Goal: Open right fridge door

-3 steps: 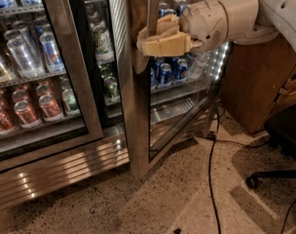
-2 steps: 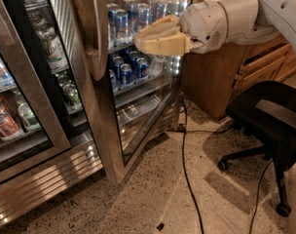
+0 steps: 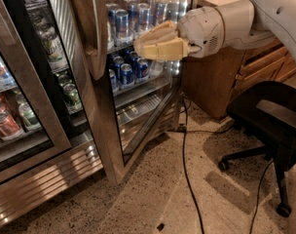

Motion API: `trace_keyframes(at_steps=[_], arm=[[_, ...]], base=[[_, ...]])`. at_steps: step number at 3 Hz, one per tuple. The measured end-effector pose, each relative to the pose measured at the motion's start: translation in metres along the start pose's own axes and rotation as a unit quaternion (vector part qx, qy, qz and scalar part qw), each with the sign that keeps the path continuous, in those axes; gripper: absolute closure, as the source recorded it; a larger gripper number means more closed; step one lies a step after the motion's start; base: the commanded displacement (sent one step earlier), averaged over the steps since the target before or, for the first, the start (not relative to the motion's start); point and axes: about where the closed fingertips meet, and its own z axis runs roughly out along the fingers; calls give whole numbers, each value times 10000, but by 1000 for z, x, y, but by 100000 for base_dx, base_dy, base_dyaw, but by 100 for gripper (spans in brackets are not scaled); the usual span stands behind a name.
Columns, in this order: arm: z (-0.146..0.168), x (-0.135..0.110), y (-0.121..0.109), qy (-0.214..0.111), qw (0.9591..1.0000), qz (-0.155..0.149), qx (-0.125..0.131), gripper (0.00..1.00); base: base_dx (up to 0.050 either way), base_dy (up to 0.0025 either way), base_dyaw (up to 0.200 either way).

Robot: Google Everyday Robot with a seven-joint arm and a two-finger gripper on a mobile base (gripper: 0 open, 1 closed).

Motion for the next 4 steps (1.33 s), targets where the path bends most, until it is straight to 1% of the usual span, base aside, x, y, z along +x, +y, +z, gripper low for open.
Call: trace_keyframes(at_steps=[1, 2, 3, 4], arm=[[9, 29, 8, -154, 9992, 379, -14, 100], [26, 50, 31, -270, 9973, 678, -90, 100], [50, 54, 73, -269, 9958, 809, -320, 100], [50, 54, 74, -269, 9958, 810, -321, 100]], base=[[0, 0, 0], [0, 0, 0], [0, 0, 0], [0, 0, 0]])
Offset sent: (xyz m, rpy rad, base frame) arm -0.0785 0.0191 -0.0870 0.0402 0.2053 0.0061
